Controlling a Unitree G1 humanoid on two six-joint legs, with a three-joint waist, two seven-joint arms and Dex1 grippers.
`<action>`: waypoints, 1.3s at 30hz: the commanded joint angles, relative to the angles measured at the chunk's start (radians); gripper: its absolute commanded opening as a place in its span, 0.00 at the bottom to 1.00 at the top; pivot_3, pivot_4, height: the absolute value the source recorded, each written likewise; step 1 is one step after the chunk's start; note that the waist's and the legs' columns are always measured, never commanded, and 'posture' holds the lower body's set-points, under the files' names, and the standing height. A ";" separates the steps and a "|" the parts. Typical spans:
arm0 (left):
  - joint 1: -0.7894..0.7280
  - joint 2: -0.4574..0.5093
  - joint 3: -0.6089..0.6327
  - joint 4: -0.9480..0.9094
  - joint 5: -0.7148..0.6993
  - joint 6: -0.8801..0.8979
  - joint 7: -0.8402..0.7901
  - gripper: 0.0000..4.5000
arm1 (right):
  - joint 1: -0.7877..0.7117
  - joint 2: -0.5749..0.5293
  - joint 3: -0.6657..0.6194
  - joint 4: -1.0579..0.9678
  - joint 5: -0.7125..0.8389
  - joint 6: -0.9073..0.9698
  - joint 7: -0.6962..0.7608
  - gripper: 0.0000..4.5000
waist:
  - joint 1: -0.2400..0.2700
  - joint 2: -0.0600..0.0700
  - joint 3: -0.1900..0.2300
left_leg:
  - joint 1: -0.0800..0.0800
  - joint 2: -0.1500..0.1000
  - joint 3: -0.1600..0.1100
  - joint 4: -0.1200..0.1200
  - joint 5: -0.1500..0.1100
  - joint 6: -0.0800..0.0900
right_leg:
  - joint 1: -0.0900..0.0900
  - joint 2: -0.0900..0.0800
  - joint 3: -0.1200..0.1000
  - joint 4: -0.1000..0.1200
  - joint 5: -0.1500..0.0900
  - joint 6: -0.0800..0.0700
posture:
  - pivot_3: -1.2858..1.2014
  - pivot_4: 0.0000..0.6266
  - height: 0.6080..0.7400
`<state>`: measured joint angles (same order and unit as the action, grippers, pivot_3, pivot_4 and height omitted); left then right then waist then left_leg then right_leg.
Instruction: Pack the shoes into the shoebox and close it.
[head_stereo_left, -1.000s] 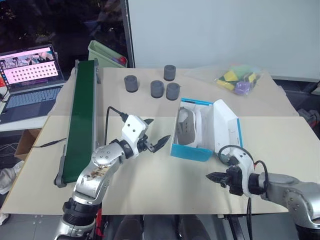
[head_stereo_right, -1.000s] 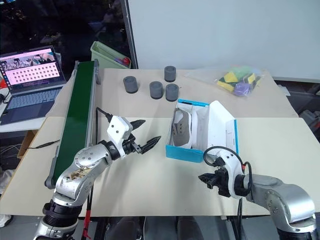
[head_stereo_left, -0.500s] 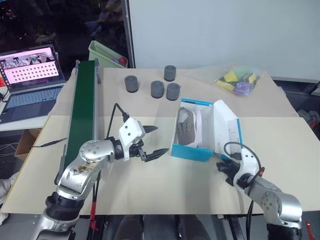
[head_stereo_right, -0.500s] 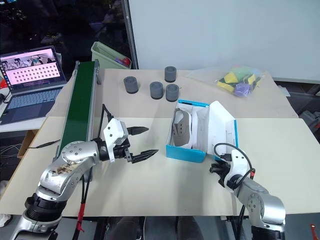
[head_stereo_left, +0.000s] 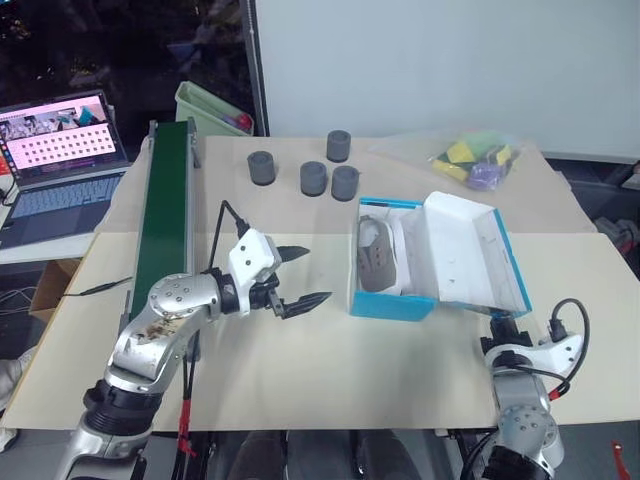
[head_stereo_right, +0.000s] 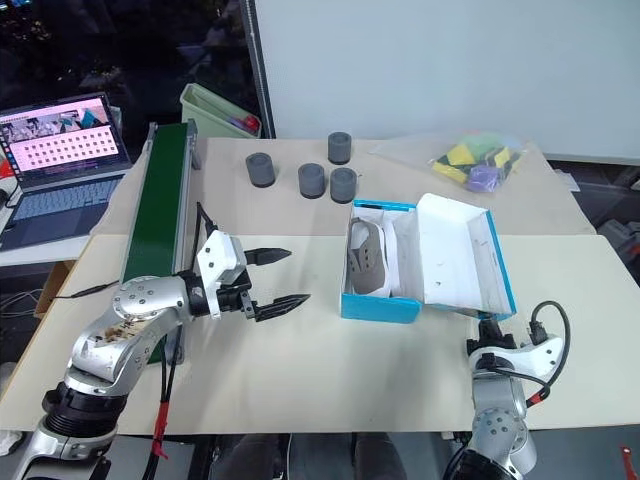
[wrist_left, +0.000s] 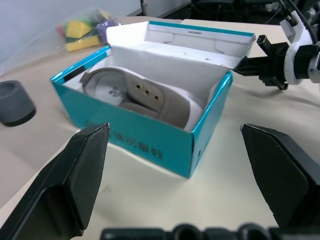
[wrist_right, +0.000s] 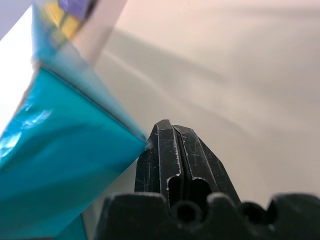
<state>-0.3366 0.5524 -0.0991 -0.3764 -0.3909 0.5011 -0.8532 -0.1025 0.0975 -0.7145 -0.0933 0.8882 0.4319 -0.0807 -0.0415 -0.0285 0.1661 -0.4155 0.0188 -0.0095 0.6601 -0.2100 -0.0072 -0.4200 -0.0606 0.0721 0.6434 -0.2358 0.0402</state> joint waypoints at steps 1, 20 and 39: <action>-0.001 0.011 0.020 -0.036 -0.022 -0.009 -0.009 1.00 | -0.029 0.018 0.012 -0.037 0.100 -0.029 0.037 0.00 | -0.007 0.000 0.000 | 0.000 0.000 0.000 0.000 0.000 0.000 | 0.000 0.000 0.000 0.000 0.000 0.000 | 0.52 0.24 0.92; 0.003 0.016 0.015 -0.032 -0.025 0.004 0.001 1.00 | -0.022 -0.484 0.453 -0.505 0.272 0.281 0.390 0.00 | -0.004 0.002 0.000 | 0.000 0.000 0.000 0.000 0.000 0.000 | 0.000 0.000 0.000 0.000 -0.001 0.001 | 0.52 0.24 0.92; 0.011 0.012 -0.009 -0.047 -0.014 0.007 0.020 1.00 | -0.662 -0.513 0.594 -0.018 -0.160 0.160 0.285 0.00 | 0.003 0.000 0.000 | -0.002 0.000 0.001 0.000 0.000 0.000 | -0.002 0.000 0.000 -0.001 0.000 0.001 | 0.52 0.24 0.92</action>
<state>-0.3142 0.5656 -0.1079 -0.3907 -0.3982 0.5088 -0.8364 -0.7684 -0.4362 -0.1580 -0.1606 0.7813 0.6220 0.1730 -0.0381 -0.0284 0.1661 -0.4171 0.0185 -0.0086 0.6603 -0.2101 -0.0069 -0.4213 -0.0605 0.0721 0.6418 -0.2361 0.0405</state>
